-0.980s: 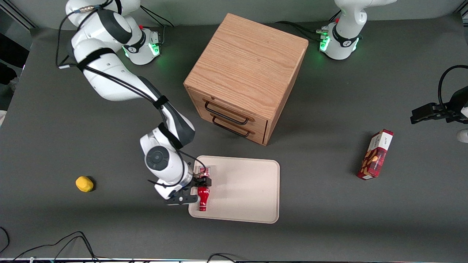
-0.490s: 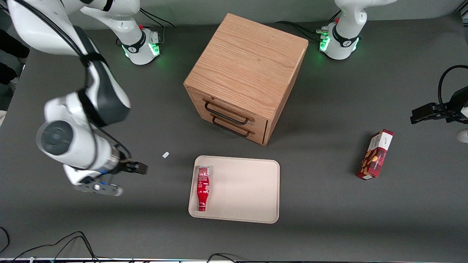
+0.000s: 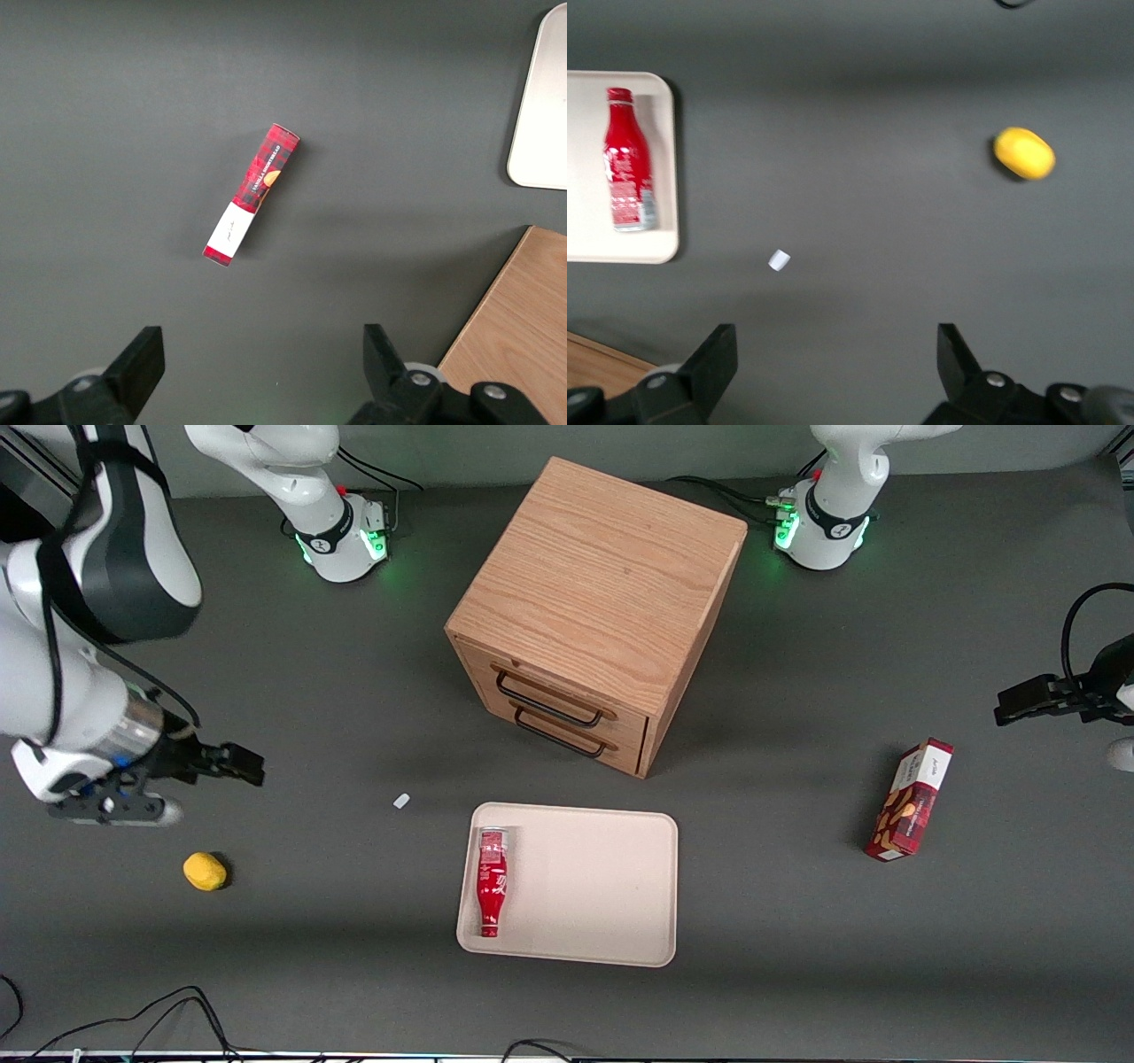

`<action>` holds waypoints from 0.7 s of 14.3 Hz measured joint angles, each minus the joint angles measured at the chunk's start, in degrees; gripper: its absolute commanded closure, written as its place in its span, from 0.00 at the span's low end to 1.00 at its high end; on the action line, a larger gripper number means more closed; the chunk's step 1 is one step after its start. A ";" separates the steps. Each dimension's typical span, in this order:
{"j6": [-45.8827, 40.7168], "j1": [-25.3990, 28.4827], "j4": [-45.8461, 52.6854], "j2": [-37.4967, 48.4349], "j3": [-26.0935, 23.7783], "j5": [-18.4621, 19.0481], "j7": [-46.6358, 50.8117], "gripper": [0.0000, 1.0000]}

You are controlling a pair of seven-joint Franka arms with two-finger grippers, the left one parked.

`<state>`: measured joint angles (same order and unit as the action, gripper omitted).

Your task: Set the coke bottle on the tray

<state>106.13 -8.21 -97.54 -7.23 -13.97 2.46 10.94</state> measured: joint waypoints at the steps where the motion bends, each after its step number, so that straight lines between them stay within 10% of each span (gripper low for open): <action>1: 0.76 -0.06 -3.73 3.45 0.83 -0.74 -0.32 0.00; 10: -1.67 -0.02 -15.71 20.16 3.86 -2.79 -0.60 0.00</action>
<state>104.46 -8.23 -113.25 12.94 -10.11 -0.32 10.35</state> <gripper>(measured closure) 0.000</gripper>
